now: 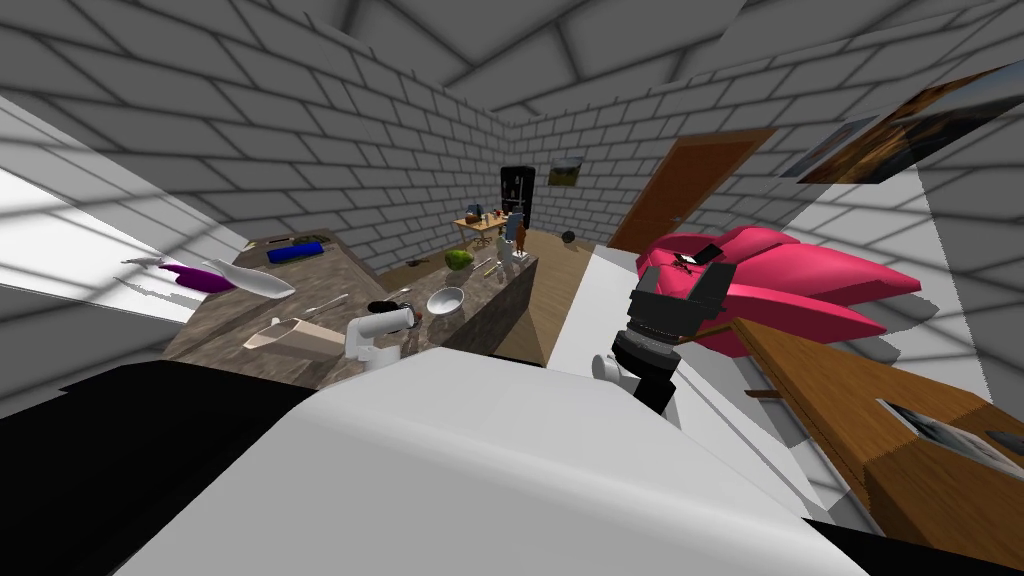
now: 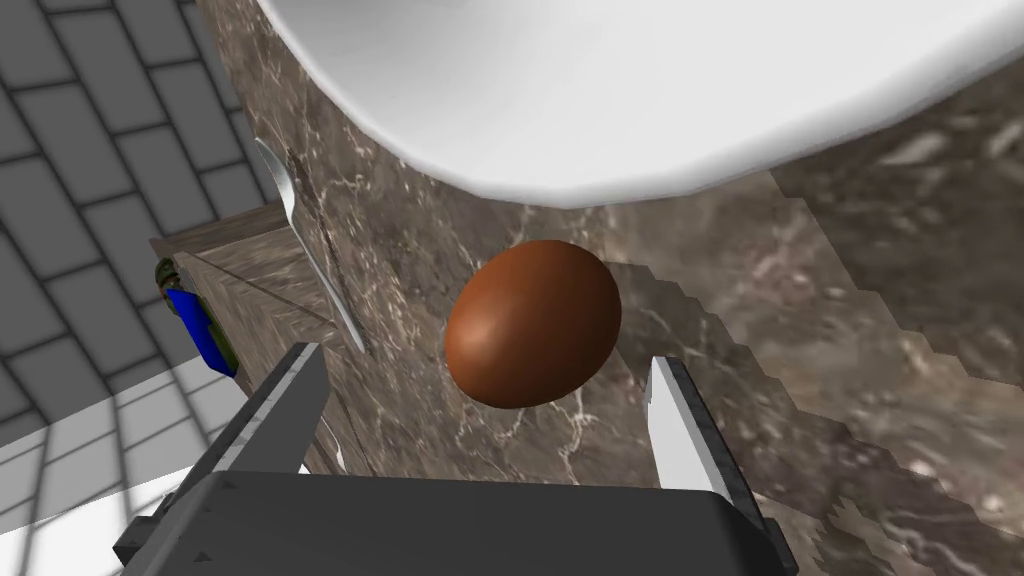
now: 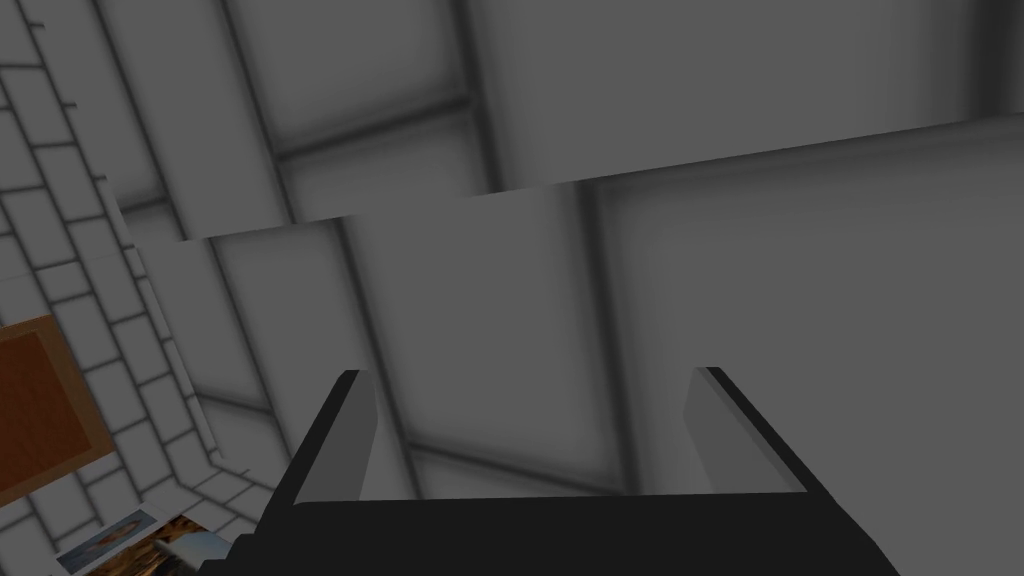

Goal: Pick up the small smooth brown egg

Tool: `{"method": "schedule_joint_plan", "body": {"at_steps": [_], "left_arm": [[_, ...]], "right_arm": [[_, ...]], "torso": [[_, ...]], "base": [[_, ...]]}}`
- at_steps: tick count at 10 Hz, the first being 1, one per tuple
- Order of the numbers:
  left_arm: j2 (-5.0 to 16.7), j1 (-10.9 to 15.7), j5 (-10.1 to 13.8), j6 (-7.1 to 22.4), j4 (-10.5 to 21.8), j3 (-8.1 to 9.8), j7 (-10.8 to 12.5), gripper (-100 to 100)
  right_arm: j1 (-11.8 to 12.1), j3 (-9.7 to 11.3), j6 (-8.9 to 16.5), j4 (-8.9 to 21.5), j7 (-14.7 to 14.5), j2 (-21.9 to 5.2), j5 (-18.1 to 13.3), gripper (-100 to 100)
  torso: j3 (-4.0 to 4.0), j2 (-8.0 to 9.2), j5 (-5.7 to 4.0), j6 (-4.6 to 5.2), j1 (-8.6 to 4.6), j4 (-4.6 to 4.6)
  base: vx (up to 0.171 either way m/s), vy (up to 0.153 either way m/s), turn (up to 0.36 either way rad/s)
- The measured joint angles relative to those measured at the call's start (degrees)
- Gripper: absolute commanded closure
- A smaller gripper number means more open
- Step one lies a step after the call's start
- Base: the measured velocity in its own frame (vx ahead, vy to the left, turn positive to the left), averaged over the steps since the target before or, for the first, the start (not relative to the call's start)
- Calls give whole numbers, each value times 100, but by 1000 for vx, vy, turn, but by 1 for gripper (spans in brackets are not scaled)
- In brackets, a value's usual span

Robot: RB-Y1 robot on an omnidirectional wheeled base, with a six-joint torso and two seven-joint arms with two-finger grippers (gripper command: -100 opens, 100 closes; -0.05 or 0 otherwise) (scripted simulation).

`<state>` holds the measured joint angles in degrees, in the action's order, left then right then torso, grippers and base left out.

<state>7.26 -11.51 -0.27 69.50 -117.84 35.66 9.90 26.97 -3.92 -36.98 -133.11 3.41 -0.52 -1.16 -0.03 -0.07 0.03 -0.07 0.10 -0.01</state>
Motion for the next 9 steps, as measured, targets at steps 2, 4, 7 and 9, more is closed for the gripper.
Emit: {"method": "schedule_joint_plan", "body": {"at_steps": [2, 4, 7, 9], "left_arm": [[1, 25, -21, -182, 199, -30, 4, -100], [14, 64, -41, -300, 334, -49, 10, 100], [11, 60, -40, -293, 337, -49, 11, 100], [12, 61, -41, -295, 336, -49, 10, 0]], "right_arm": [[0, 0, 0, 0, 0, 0, 0, 0], [0, 0, 0, 0, 0, 0, 0, 0], [0, 0, 0, 0, 0, 0, 0, 0], [0, 0, 0, 0, 0, 0, 0, 0]], "torso": [[-1, -2, -1, 0, -4, -1], [0, 0, -2, 0, -7, 0], [2, 2, -5, 1, -8, 3], [2, 3, -5, 1, -8, 2]], "base": [[6, -3, 17], [0, 0, 0], [0, 0, 0], [0, 0, 0]]}}
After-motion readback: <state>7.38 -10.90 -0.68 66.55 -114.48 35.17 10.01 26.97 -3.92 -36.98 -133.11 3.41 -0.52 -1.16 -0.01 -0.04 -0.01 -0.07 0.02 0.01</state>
